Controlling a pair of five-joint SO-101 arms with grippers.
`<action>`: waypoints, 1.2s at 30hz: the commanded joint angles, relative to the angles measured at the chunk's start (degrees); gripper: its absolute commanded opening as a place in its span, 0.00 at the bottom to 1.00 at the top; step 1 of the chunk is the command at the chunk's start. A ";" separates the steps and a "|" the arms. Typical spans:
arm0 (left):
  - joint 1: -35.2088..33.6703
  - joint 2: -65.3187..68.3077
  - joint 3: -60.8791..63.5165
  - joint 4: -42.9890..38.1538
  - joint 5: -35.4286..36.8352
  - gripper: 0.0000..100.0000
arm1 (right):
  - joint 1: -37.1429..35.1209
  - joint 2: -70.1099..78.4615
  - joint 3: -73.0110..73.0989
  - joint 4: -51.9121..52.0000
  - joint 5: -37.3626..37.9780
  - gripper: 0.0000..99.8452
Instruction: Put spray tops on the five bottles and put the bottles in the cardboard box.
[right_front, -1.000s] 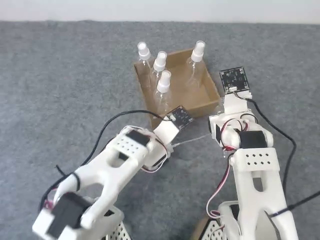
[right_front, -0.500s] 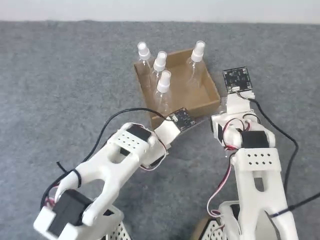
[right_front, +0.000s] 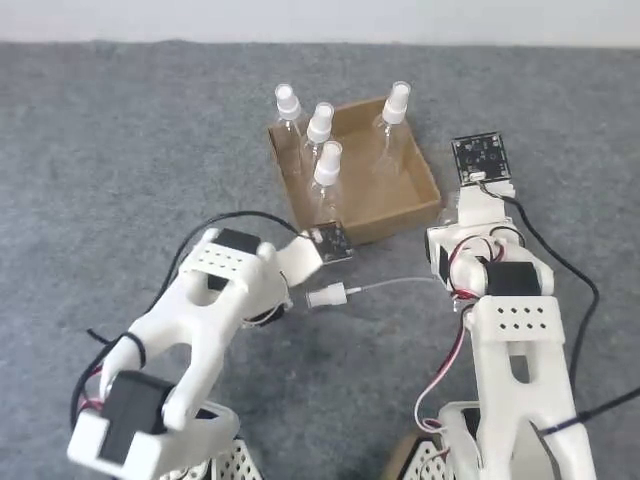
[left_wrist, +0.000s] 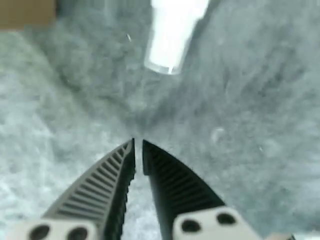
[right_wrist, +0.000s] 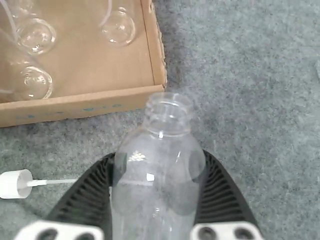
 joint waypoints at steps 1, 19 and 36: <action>-0.35 -0.70 -5.41 2.02 5.89 0.10 | 0.57 -2.07 -0.53 -1.10 -0.35 0.03; 11.96 -7.82 -7.08 4.04 49.14 0.19 | 2.95 -2.33 -0.53 -1.89 -0.53 0.03; 18.11 8.53 -14.11 -3.25 76.75 0.19 | 2.95 -2.33 -0.53 -1.89 -0.53 0.03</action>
